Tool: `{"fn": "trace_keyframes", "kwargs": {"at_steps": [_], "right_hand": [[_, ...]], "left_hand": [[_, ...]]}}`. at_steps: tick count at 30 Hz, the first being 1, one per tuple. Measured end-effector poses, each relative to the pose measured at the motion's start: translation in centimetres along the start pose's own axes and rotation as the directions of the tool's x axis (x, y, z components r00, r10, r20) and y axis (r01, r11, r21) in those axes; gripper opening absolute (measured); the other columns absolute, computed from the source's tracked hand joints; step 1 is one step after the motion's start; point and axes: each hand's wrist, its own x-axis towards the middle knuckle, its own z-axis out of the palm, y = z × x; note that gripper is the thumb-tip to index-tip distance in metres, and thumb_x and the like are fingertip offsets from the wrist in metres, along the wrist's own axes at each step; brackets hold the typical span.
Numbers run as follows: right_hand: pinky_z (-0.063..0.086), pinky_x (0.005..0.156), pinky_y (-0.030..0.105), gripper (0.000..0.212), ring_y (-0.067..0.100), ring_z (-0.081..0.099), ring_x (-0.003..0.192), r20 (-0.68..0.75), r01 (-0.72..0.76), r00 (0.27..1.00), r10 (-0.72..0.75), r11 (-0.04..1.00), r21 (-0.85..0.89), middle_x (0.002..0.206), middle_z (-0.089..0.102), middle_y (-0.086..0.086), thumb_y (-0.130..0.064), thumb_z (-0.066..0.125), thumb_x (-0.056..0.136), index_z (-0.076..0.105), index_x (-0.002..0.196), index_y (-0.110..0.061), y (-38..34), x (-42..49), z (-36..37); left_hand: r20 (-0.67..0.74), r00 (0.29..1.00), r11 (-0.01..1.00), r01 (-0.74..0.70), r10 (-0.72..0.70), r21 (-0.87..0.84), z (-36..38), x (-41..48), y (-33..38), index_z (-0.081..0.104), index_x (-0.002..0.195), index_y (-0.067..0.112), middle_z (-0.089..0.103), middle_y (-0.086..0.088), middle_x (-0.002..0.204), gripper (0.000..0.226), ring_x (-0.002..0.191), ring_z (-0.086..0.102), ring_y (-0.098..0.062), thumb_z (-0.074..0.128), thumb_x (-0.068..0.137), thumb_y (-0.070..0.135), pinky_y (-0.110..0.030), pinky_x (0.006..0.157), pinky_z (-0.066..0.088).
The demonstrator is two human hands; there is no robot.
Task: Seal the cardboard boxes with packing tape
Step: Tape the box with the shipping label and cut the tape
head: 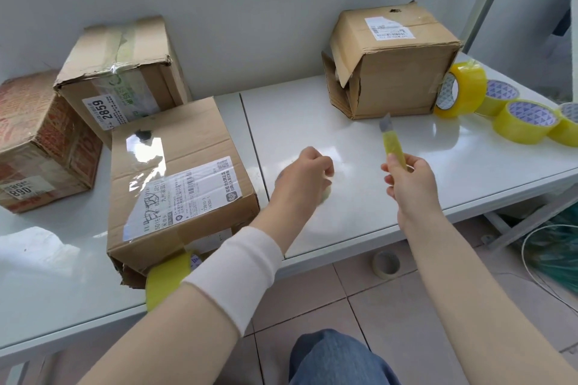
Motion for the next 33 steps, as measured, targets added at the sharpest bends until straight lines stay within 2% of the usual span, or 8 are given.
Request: {"fn": "trace_keyframes", "kwargs": {"at_steps": [4, 7, 9, 13, 19, 23, 27, 33], "right_hand": [[0.040, 0.065, 0.018, 0.019, 0.006, 0.048, 0.074, 0.059, 0.054, 0.997, -0.050, 0.996, -0.065, 0.091, 0.056, -0.003, -0.025, 0.048, 0.096, 0.045, 0.112, -0.014, 0.2, -1.0, 0.3], [0.040, 0.064, 0.018, 0.017, 0.006, 0.049, 0.074, 0.102, 0.070, 0.993, -0.060, 0.993, -0.099, 0.089, 0.057, -0.004, -0.024, 0.049, 0.096, 0.046, 0.110, -0.015, 0.4, -1.6, 0.1], [0.041, 0.065, 0.018, 0.017, 0.006, 0.051, 0.074, 0.118, 0.067, 0.991, -0.055, 0.993, -0.093, 0.087, 0.059, -0.005, -0.024, 0.051, 0.095, 0.048, 0.109, -0.014, 0.4, -2.2, 0.2], [0.044, 0.063, 0.022, 0.012, 0.005, 0.057, 0.070, 0.139, 0.063, 0.989, -0.055, 0.996, -0.055, 0.085, 0.063, -0.006, -0.022, 0.055, 0.093, 0.050, 0.102, -0.015, -0.3, -3.4, 0.3], [0.045, 0.058, 0.022, 0.010, 0.001, 0.060, 0.057, 0.277, 0.132, 0.954, -0.112, 0.990, -0.053, 0.090, 0.072, -0.005, -0.021, 0.056, 0.092, 0.047, 0.093, -0.018, -1.8, -6.6, 1.8], [0.042, 0.060, 0.021, 0.006, 0.007, 0.053, 0.068, 0.369, 0.179, 0.917, -0.148, 0.983, -0.052, 0.099, 0.067, 0.006, -0.024, 0.056, 0.092, 0.050, 0.093, -0.022, -2.5, -10.1, 3.9], [0.037, 0.061, 0.010, 0.024, 0.004, 0.046, 0.066, 0.477, 0.305, 0.845, -0.244, 0.951, -0.055, 0.077, 0.055, -0.008, -0.028, 0.042, 0.098, 0.061, 0.095, -0.013, -2.8, -14.0, 6.1], [0.040, 0.064, 0.003, 0.020, -0.001, 0.054, 0.071, 0.593, 0.565, 0.710, -0.379, 0.810, -0.159, 0.083, 0.057, -0.012, -0.011, 0.066, 0.084, 0.057, 0.097, -0.023, -2.3, -17.2, 8.3]], "left_hand": [[0.153, 0.987, 0.969, -0.083, 0.048, 0.233, 1.7, 0.7, 0.0, 0.055, 0.125, 0.009, 0.046, -0.007, 0.118, 0.037, 0.090, 0.058, -0.030, 0.058, 0.089, 0.000, -0.030, 0.069, 0.042], [0.224, 0.974, 0.946, -0.108, 0.039, 0.306, 2.0, 0.8, 0.1, 0.005, 0.151, 0.033, 0.044, -0.007, 0.112, 0.093, 0.079, 0.054, -0.024, 0.061, 0.086, -0.002, -0.036, 0.074, 0.046], [0.250, 0.968, 0.942, -0.102, 0.019, 0.320, 1.9, 0.9, 0.4, -0.008, 0.150, 0.033, 0.044, -0.009, 0.129, 0.102, 0.088, 0.056, -0.024, 0.067, 0.085, 0.009, -0.033, 0.077, 0.045], [0.293, 0.956, 0.935, -0.076, -0.031, 0.347, 0.6, -0.1, 1.0, 0.012, 0.151, 0.017, 0.012, -0.004, 0.158, 0.086, 0.136, 0.035, -0.025, 0.067, 0.086, 0.028, -0.037, 0.102, 0.040], [0.060, 0.985, 0.895, -0.173, 0.163, 0.411, -6.7, -6.7, 2.4, 0.055, 0.127, 0.024, 0.055, 0.008, 0.128, 0.031, 0.114, 0.051, -0.015, 0.049, 0.097, 0.029, -0.024, 0.078, 0.038], [-0.297, 0.895, 0.920, -0.240, 0.334, 0.312, -12.1, -11.8, 0.1, 0.071, 0.097, 0.021, 0.065, 0.009, 0.092, 0.013, 0.086, 0.059, -0.011, 0.064, 0.086, 0.021, -0.021, 0.066, 0.040], [-0.548, 0.834, 0.998, 0.064, -0.056, -0.005, -13.7, -16.9, -4.8, 0.061, 0.088, 0.022, 0.055, 0.013, 0.078, 0.010, 0.070, 0.052, -0.005, 0.068, 0.084, 0.028, -0.017, 0.065, 0.040], [-0.347, 0.759, 0.816, 0.404, -0.551, -0.414, -9.5, -20.8, -7.3, 0.047, 0.092, 0.019, 0.055, -0.002, 0.092, 0.036, 0.084, 0.056, -0.017, 0.070, 0.079, 0.043, -0.027, 0.071, 0.047]]}}
